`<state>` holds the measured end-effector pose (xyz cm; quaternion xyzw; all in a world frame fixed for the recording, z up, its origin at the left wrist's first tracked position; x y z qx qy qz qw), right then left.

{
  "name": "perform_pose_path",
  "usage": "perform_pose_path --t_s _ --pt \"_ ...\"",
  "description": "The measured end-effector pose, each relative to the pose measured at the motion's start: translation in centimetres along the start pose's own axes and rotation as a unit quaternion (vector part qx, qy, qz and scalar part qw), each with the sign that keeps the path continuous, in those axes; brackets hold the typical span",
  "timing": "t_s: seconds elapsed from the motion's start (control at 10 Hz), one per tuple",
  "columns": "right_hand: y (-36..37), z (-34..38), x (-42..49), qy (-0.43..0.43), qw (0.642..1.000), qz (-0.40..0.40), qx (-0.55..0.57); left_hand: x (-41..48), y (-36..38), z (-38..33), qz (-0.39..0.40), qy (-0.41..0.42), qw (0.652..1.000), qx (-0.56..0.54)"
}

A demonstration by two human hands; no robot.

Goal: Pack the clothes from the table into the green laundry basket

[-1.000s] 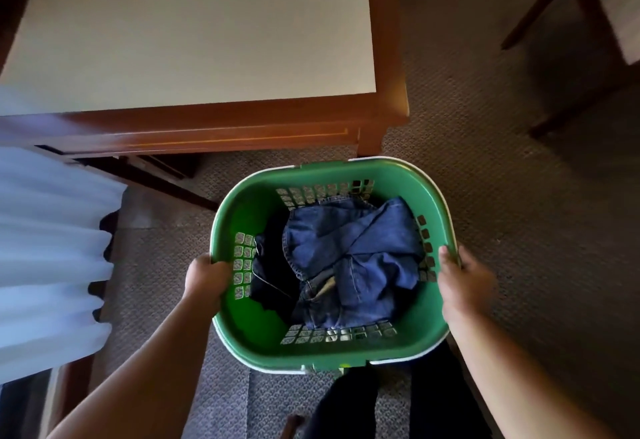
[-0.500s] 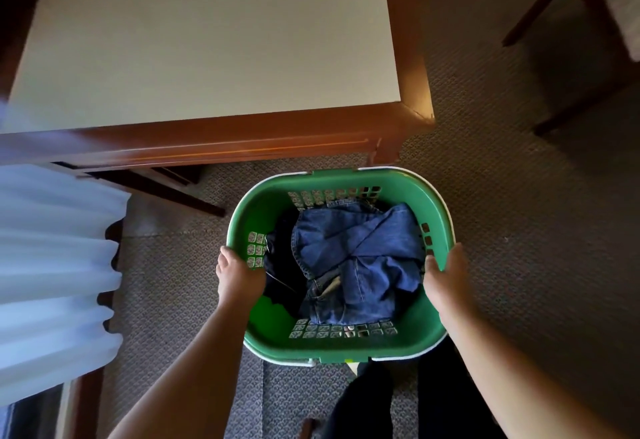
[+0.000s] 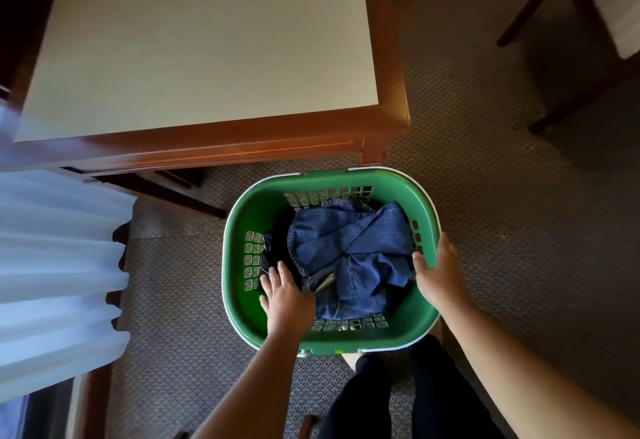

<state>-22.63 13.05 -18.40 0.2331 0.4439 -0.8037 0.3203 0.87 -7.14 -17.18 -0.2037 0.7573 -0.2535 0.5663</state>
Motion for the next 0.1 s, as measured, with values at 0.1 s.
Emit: perform_pose_path --t_s 0.1 --pt "-0.98 0.15 -0.05 0.005 0.999 0.029 -0.016 -2.27 3.36 -1.59 0.015 0.028 0.999 0.003"
Point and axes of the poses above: each hand's wrist, its own x-axis towards the middle knuckle, its own y-axis out of the palm, z = x × y, the point moved 6 cm from there along x, towards the middle knuckle, and after that the axes turned 7 degrees about z, right-handed, at the moved point
